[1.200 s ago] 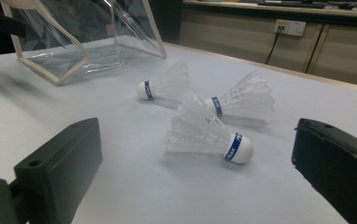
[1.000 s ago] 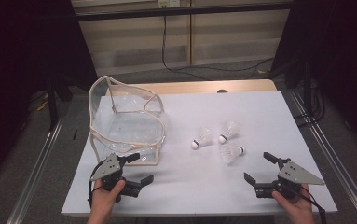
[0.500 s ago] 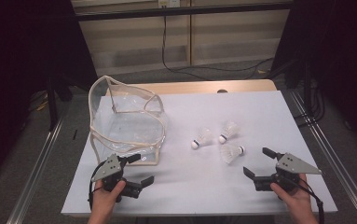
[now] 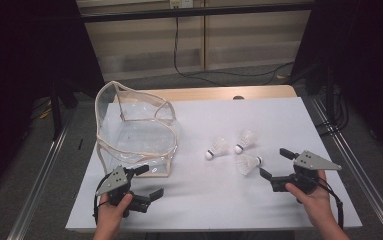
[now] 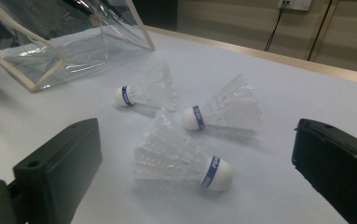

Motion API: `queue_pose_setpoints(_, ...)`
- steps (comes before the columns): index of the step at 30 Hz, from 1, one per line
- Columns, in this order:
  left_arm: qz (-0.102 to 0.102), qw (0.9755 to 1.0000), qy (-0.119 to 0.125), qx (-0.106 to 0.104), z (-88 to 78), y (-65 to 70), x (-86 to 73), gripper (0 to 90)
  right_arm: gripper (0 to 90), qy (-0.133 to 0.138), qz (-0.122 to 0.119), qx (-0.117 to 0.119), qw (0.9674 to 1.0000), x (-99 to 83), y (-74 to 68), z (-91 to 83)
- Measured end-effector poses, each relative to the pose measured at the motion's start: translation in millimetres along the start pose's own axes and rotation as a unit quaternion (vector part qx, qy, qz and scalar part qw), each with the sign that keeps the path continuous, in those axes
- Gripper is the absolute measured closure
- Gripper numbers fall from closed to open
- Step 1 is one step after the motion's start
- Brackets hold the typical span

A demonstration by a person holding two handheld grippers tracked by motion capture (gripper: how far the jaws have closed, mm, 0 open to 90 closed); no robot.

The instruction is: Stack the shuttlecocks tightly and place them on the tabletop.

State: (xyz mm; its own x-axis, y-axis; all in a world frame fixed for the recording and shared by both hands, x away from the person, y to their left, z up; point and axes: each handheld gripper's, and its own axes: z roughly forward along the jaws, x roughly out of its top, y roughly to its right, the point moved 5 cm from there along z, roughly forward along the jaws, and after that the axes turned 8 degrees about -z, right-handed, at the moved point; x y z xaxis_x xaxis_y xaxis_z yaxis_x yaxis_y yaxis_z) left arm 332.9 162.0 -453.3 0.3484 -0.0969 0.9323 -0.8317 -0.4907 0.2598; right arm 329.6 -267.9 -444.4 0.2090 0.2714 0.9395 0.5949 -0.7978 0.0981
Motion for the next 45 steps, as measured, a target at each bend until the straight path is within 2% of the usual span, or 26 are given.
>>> queue_pose_setpoints(11, -0.002, 1.0, 0.001, -0.004, -0.5, 1.4, -0.9, 3.1, 1.4, -0.014, -0.002, 0.006, 0.9999, 16.6, 6.3, 19.3)
queue_pose_setpoints(20, -0.002, 1.0, 0.0, -0.006, 0.6, 2.3, -1.4, 3.1, 2.7, -0.031, -0.003, 0.002, 0.9995, 27.0, 22.9, 36.5)
queue_pose_setpoints(27, 0.0, 1.0, -0.002, -0.008, 1.4, 2.6, -1.9, 3.1, 4.0, -0.042, 0.012, -0.005, 0.999, 29.5, 36.5, 48.4)
queue_pose_setpoints(34, -0.001, 1.0, -0.004, -0.008, 2.1, 2.6, -2.4, 3.1, 4.9, -0.058, 0.022, 0.002, 0.9981, 26.2, 44.2, 60.3)
queue_pose_setpoints(40, -0.002, 0.9999, -0.003, -0.009, 3.1, 3.0, -2.6, 3.1, 5.4, -0.063, 0.026, -0.002, 0.9977, 28.5, 49.7, 68.2)
queue_pose_setpoints(43, -0.001, 0.9999, -0.004, -0.01, 3.1, 3.0, -2.7, 3.1, 7.1, -0.061, 0.043, -0.005, 0.9972, 28.3, 55.1, 74.0)
queue_pose_setpoints(45, -0.001, 1.0, -0.004, -0.009, 3.1, 2.9, -2.8, 3.1, 7.3, -0.063, 0.046, -0.007, 0.9969, 27.9, 57.3, 77.0)
